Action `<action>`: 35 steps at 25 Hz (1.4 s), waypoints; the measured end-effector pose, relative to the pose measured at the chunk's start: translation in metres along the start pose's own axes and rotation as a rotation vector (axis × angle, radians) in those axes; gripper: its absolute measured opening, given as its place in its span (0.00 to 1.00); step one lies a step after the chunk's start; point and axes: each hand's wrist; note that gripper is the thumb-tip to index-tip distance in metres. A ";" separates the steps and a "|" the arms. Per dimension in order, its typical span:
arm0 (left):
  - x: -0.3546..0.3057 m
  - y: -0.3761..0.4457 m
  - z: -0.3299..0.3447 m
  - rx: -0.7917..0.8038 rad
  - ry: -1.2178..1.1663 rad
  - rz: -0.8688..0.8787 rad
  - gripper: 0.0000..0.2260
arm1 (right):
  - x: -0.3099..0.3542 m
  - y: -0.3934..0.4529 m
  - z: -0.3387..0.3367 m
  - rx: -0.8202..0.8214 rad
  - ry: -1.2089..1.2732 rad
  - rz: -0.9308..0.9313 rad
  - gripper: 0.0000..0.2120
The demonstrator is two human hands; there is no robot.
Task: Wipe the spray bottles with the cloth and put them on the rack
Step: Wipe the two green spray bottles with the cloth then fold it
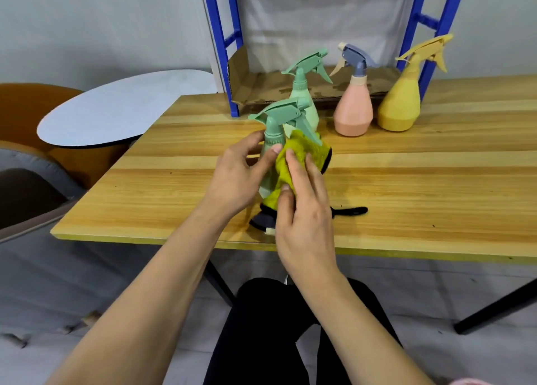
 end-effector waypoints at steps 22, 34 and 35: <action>-0.034 0.008 0.015 -0.128 0.027 0.118 0.13 | -0.024 -0.014 -0.019 -0.084 -0.435 -0.006 0.21; 0.001 0.041 0.028 -0.061 0.265 0.143 0.17 | -0.020 -0.010 -0.017 -0.042 -0.431 0.001 0.20; 0.002 0.043 0.026 -0.071 0.255 0.110 0.17 | -0.020 -0.010 -0.017 -0.040 -0.440 -0.002 0.20</action>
Point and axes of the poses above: each hand's wrist, its own y-axis towards the middle knuckle, its own z-axis out of the palm, x = y × z, and after that the axes turned 9 degrees about -y, right-handed
